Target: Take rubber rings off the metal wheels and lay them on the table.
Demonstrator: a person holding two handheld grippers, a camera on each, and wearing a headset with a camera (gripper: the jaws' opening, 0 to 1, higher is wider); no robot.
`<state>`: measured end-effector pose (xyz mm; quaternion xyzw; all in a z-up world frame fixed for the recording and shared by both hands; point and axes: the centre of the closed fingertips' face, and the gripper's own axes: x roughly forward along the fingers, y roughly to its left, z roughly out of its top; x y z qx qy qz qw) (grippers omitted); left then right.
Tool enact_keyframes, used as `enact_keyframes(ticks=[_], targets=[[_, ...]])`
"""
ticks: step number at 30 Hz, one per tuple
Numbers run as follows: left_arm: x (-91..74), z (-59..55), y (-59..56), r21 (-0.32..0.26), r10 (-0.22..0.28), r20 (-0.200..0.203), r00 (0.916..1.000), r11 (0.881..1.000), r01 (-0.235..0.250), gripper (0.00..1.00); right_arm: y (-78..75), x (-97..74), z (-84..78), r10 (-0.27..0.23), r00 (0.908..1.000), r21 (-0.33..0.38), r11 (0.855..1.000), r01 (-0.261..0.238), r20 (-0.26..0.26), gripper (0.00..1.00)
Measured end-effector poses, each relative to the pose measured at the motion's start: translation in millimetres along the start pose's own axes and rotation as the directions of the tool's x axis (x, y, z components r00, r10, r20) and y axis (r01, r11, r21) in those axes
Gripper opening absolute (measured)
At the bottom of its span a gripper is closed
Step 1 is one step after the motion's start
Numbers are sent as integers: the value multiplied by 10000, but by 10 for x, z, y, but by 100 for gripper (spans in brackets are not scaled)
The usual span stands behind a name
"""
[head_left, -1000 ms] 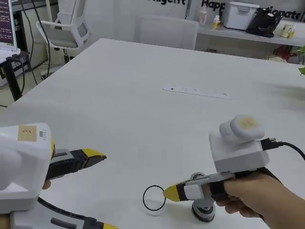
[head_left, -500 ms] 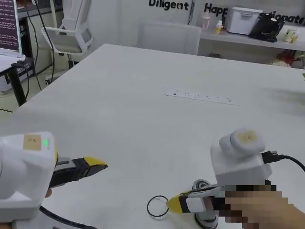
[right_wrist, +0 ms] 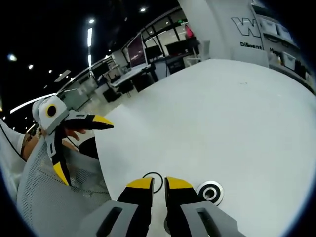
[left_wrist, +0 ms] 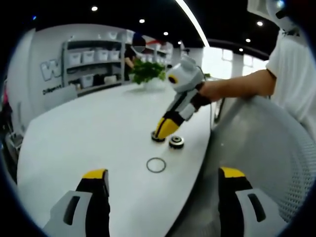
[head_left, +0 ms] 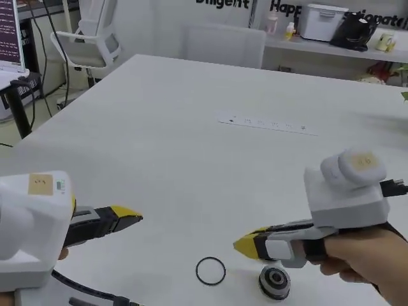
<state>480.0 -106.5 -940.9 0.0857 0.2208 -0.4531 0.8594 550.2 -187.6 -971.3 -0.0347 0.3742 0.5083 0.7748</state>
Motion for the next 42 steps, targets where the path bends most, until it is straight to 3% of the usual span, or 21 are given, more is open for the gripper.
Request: enact_keyframes(ticks=[5, 12, 18, 24, 29, 32, 34, 38, 42], targets=[[14, -8, -21, 24, -133, -59, 9999, 9999, 133, 93, 9, -127, 52, 171, 9998, -736, 9972, -161, 124, 7], [43, 24, -80, -275, -516, 166, 9985, 9983, 520, 93, -22, -349, 161, 153, 9970, -916, 9958, -83, 764, 12], [56, -13, -97, -73, -576, -86, 9983, 9983, 576, 93, -71, -549, 175, -1, 9931, -1144, 9933, 136, 1173, 17], [58, 7, -105, -99, -649, 31, 9979, 9978, 649, 93, -89, -709, 215, -27, 9879, -1454, 9890, 255, 1548, 19], [62, 27, -111, -81, -720, 92, 9974, 9974, 721, 93, -146, -744, 153, -142, 9884, -1442, 9889, 362, 1510, 21], [69, 89, -159, -137, -1001, 371, 9943, 9948, 1007, 94, -215, -707, 74, -366, 9888, -1255, 9906, 549, 1444, 24], [77, 103, -161, -28, -1027, 352, 9941, 9947, 1029, 94, -251, -667, 4, -462, 9898, -1181, 9910, 623, 1349, 28], [84, 103, -191, 745, -1200, -35, 9928, 9900, 1200, 93, -263, -606, -155, -382, 9956, -1079, 9930, 473, 852, 28], [75, 211, -186, 986, -1327, -163, 9910, 9861, 1337, 93, -289, -567, -269, -391, 9983, -1314, 9903, 444, 426, 27]])
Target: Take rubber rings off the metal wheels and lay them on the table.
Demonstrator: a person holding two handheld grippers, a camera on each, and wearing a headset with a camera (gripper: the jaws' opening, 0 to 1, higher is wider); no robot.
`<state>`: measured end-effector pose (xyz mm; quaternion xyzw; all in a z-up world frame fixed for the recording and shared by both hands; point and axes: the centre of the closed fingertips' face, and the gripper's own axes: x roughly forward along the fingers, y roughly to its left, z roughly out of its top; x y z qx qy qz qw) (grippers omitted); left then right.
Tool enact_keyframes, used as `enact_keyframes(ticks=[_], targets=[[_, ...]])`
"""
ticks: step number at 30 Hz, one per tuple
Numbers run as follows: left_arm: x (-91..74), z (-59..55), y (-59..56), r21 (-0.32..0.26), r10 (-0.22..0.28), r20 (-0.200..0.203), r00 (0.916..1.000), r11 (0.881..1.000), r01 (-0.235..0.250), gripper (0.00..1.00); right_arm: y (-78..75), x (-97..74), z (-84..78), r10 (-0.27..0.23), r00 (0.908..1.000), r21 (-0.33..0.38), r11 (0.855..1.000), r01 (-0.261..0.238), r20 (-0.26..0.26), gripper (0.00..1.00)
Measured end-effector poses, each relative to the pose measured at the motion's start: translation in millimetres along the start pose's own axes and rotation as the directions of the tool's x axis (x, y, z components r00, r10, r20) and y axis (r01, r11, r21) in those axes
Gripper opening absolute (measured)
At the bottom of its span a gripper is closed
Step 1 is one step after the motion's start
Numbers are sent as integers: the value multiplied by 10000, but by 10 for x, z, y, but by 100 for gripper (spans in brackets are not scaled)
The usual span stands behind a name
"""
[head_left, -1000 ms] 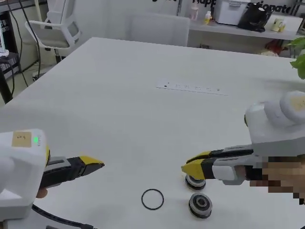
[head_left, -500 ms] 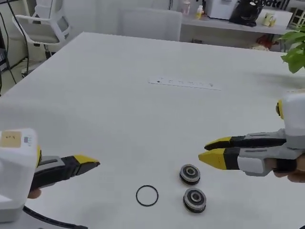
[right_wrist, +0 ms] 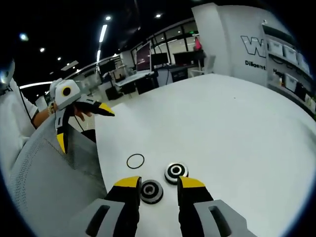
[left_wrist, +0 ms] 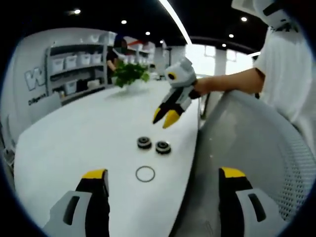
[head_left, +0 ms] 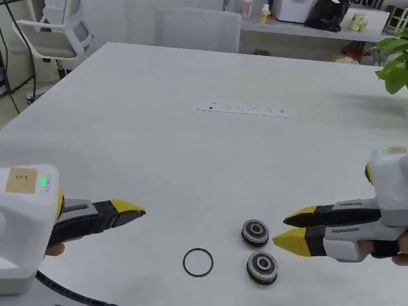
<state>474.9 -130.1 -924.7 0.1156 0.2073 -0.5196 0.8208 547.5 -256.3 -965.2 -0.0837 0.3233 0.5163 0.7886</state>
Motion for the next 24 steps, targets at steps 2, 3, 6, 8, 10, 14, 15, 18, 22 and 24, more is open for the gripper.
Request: enact_keyframes(ticks=[2, 3, 6, 8, 10, 14, 15, 18, 22, 24], targets=[[-23, 105, 32, 393, 23, 14, 10000, 9992, -24, 93, 2, 4, -52, 74, 9998, 52, 10000, -73, -165, 27], [-31, 157, 50, 524, 60, 66, 10000, 9986, -63, 93, 1, 2, -66, 77, 9998, 32, 10000, -77, -189, 27], [-45, 365, 93, 930, 22, 283, 9996, 9957, -49, 93, 16, 7, -117, 258, 9991, -97, 9996, -262, -339, 27], [-29, 503, 110, 1178, -55, 518, 9986, 9930, -7, 93, 19, 11, -143, 332, 9986, -94, 9994, -336, -423, 27], [-3, 602, 115, 1326, -178, 680, 9975, 9911, 87, 92, 31, 16, -176, 404, 9978, -130, 9991, -412, -532, 27], [114, 799, 138, 1828, -450, 800, 9958, 9827, 297, 92, 26, 44, -270, 537, 9952, -135, 9984, -550, -812, 27], [164, 861, 155, 1951, -497, 833, 9953, 9802, 326, 91, 29, 51, -302, 571, 9939, -140, 9982, -587, -947, 27], [297, 1028, 164, 2169, -608, 1011, 9930, 9755, 376, 90, 30, 70, -369, 678, 9906, -113, 9975, -696, -1185, 27], [473, 1226, 98, 2546, -1016, 1329, 9859, 9648, 651, 88, 40, 87, -421, 700, 9878, -119, 9973, -723, -1389, 27], [590, 1288, 75, 2674, -1207, 1405, 9827, 9603, 798, 86, 46, 90, -444, 737, 9861, -89, 9971, -759, -1489, 27]])
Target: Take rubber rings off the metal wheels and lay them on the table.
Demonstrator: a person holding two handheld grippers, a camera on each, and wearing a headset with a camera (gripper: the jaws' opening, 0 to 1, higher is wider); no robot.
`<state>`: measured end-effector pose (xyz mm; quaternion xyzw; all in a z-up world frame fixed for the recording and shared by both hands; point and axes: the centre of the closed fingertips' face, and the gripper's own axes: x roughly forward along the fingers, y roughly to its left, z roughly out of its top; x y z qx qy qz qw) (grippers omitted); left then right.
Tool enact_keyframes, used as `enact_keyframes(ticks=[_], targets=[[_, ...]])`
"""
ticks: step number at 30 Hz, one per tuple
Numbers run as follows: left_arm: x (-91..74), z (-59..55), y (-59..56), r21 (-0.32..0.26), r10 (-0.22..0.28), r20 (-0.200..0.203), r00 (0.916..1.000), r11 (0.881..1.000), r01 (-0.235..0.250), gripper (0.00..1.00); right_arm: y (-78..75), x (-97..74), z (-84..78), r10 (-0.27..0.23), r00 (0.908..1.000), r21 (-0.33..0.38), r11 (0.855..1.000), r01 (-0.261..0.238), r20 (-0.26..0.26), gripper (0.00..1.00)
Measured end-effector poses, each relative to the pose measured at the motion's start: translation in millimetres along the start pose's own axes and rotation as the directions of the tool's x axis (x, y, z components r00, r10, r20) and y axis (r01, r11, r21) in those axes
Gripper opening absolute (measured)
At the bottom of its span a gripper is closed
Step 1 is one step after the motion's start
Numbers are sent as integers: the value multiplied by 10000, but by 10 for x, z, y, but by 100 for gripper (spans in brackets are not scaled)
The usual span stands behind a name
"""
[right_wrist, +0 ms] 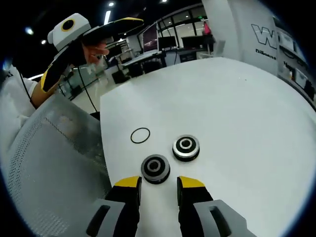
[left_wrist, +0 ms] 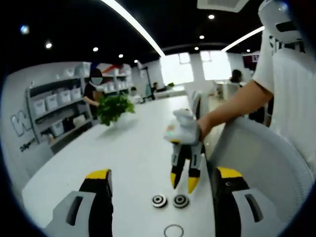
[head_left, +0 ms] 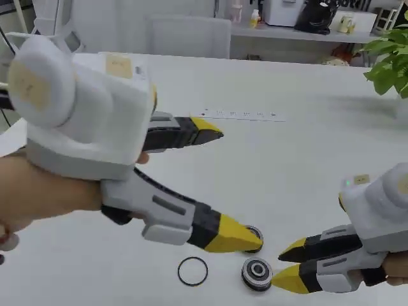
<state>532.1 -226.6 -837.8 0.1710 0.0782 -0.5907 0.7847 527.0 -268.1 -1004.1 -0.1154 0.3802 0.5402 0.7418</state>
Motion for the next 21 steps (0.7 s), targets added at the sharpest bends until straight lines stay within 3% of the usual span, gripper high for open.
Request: enact_keyframes(ticks=[3, 8, 12, 14, 15, 18, 21], targets=[[172, 79, -47, -155, -445, 481, 9979, 9989, 453, 82, 5, 16, -18, 49, 9999, -40, 10000, -50, -88, 27], [416, -5, -45, -86, -441, 634, 9970, 9990, 447, 75, 25, 34, -19, 110, 9998, -204, 9997, -113, -161, 27], [540, -260, -99, -694, -494, 585, 9971, 9962, 534, 62, 29, 28, 21, 108, 9999, -240, 9997, -108, 28, 26], [574, -409, -129, -623, -428, 379, 9984, 9970, 451, 53, 16, 29, 18, 87, 9999, -214, 9997, -86, 72, 26], [590, -497, -110, -445, -164, 155, 9997, 9989, 171, 52, 28, 37, 50, 196, 9992, -59, 9998, -194, 350, 26], [630, -638, -118, 7, -90, -250, 9996, 10000, 90, 51, 18, 40, 66, 289, 9983, 255, 9992, -302, 513, 25], [673, -723, -117, -215, -15, -265, 9996, 9998, 10, 46, 11, 52, 70, 209, 9981, 180, 9996, -220, 572, 25]])
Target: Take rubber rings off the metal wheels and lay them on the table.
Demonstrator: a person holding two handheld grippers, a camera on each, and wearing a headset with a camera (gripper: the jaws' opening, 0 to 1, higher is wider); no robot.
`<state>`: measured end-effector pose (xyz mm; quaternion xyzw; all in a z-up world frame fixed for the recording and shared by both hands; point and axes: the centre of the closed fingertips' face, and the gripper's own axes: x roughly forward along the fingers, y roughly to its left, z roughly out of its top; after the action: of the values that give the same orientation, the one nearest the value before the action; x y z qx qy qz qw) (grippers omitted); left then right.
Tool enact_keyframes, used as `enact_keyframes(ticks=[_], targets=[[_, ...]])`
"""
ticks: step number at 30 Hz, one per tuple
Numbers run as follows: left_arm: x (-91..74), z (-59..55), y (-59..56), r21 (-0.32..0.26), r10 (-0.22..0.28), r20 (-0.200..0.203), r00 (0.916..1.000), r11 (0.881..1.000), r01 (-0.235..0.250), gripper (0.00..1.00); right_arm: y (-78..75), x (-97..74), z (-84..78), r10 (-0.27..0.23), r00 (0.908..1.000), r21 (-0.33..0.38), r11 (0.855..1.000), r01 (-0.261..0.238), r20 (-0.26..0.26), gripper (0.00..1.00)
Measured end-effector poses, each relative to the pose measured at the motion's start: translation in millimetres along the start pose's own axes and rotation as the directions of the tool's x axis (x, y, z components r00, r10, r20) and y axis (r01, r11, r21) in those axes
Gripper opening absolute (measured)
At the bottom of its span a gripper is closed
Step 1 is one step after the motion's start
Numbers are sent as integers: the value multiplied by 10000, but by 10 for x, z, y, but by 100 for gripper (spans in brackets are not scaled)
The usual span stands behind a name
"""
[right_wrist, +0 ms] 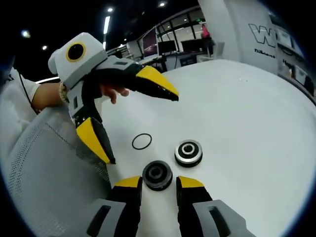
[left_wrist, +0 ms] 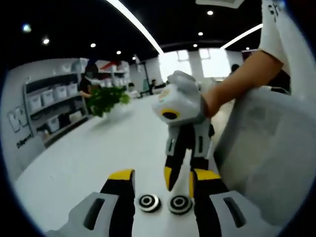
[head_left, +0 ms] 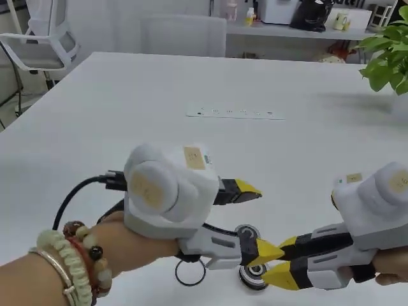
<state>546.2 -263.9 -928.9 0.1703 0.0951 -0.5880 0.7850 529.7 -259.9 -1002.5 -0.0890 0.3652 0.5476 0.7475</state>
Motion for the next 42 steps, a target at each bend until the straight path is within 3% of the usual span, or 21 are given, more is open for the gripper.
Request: enact_keyframes(ticks=[5, 12, 19, 23, 27, 42], targets=[[71, -197, -56, -402, -187, -426, 9989, 9990, 170, 43, 14, 25, -56, 42, 9998, -66, 10000, -43, -208, 26], [119, -332, -85, -711, -198, -716, 9972, 9974, 147, 36, 21, 68, -138, 46, 9983, -400, 9992, -70, -582, 26], [176, -617, -208, -443, -399, -1702, 9846, 9985, 328, 30, 27, 98, -166, -14, 9971, -900, 9959, -55, -765, 25], [185, -644, -268, -678, -675, -1788, 9816, 9961, 562, 27, 29, 128, -185, -48, 9958, -1145, 9934, -57, -913, 23], [194, -687, -266, -699, -600, -1948, 9790, 9964, 472, 25, 28, 125, -185, -57, 9955, -1349, 9908, -72, -948, 20], [193, -675, -272, -1504, -650, -1666, 9839, 9878, 398, 21, 15, 110, -196, -120, 9953, -1479, 9890, -24, -963, 16]])
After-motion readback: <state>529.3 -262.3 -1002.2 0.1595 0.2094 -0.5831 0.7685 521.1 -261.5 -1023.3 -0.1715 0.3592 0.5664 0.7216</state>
